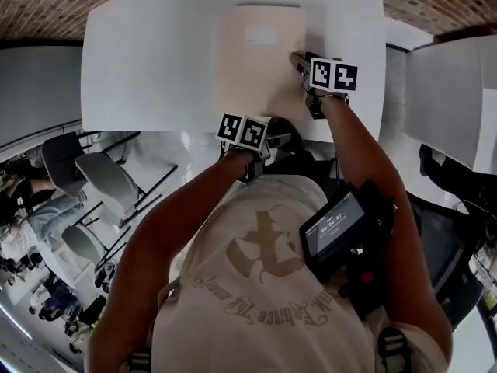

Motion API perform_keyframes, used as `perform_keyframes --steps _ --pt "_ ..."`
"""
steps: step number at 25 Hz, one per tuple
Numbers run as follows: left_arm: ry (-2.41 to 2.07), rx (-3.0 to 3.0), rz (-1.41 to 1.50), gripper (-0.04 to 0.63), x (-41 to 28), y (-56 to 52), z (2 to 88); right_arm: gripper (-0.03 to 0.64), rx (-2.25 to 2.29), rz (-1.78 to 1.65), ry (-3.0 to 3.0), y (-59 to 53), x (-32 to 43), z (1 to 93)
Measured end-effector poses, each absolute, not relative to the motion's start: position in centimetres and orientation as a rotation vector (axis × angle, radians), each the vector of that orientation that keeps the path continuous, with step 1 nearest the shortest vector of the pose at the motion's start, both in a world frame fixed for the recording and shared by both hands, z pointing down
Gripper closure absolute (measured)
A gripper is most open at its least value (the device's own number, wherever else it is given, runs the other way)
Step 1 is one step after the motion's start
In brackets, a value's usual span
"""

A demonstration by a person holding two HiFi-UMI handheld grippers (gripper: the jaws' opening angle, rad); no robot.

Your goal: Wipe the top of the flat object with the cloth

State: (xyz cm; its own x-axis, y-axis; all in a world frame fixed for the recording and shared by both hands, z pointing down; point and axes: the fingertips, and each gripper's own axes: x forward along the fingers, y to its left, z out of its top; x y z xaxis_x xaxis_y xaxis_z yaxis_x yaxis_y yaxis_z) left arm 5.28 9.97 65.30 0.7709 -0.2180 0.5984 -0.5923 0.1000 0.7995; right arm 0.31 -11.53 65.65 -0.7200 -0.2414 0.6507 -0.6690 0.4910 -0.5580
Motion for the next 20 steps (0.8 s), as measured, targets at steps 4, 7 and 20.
perform_keyframes --steps 4,7,20 --pt "-0.665 1.518 0.367 0.500 6.5 9.9 65.6 0.414 0.739 1.153 -2.251 -11.4 0.2 65.6" --pt "-0.639 1.550 0.408 0.500 7.7 9.8 65.7 0.414 0.733 1.155 -2.251 -11.4 0.3 65.7" --pt "-0.479 1.636 0.415 0.500 10.9 10.1 64.3 0.410 0.700 1.160 -2.250 -11.4 0.1 65.8"
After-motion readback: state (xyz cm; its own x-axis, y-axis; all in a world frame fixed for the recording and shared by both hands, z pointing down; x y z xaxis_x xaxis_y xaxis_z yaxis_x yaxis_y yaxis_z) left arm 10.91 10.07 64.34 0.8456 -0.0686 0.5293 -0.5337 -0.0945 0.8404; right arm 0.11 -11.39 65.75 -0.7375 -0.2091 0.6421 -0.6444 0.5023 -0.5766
